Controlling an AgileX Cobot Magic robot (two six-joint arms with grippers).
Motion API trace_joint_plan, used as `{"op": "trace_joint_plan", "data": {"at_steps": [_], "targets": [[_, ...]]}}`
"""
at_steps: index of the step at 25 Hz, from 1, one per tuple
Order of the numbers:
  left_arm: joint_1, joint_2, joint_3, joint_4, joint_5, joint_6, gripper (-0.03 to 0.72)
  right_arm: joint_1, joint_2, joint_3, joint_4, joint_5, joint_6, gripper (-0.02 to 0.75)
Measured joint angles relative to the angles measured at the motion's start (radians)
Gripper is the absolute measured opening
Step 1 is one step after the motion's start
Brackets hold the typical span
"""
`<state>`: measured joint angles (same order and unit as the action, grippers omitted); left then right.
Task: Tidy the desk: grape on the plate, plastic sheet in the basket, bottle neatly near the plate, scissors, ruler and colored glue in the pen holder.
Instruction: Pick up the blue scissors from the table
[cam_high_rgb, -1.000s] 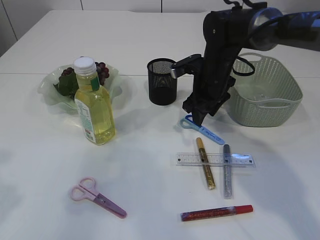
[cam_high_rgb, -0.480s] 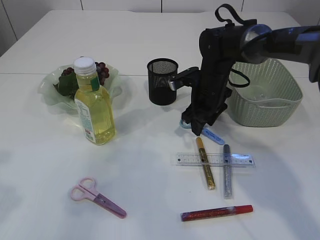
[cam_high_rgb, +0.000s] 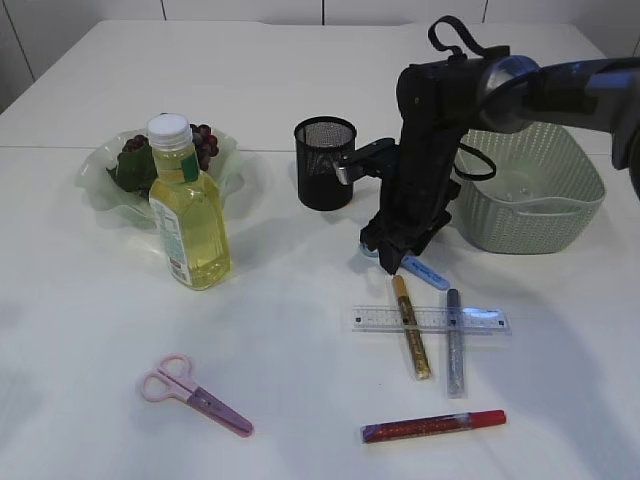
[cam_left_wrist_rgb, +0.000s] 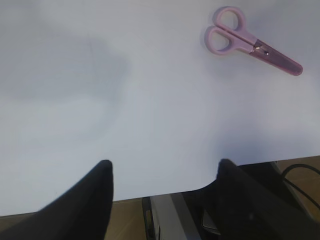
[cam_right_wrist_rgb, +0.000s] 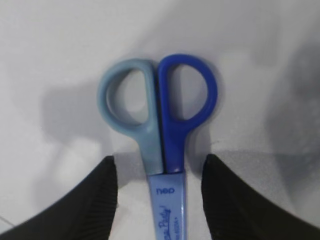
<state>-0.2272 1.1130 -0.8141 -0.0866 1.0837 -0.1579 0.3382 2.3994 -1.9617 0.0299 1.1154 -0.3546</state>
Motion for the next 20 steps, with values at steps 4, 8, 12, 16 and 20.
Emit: {"op": "trace_joint_plan", "data": {"at_steps": [4, 8, 12, 16, 20], "targets": [[0.000, 0.000, 0.000, 0.000, 0.000, 0.000, 0.468, 0.000, 0.002, 0.000, 0.000, -0.001, 0.000, 0.428], [0.000, 0.000, 0.000, 0.000, 0.000, 0.000, 0.468, 0.000, 0.002, 0.000, 0.000, -0.004, 0.000, 0.413], [0.000, 0.000, 0.000, 0.000, 0.000, 0.000, 0.464, 0.000, 0.002, 0.000, 0.013, -0.009, 0.000, 0.406], [0.000, 0.000, 0.000, 0.000, 0.000, 0.000, 0.459, 0.000, 0.007, 0.000, 0.019, -0.011, -0.001, 0.351], [0.000, 0.000, 0.000, 0.000, 0.000, 0.000, 0.458, 0.000, 0.007, -0.001, 0.022, -0.011, -0.001, 0.283]]}}
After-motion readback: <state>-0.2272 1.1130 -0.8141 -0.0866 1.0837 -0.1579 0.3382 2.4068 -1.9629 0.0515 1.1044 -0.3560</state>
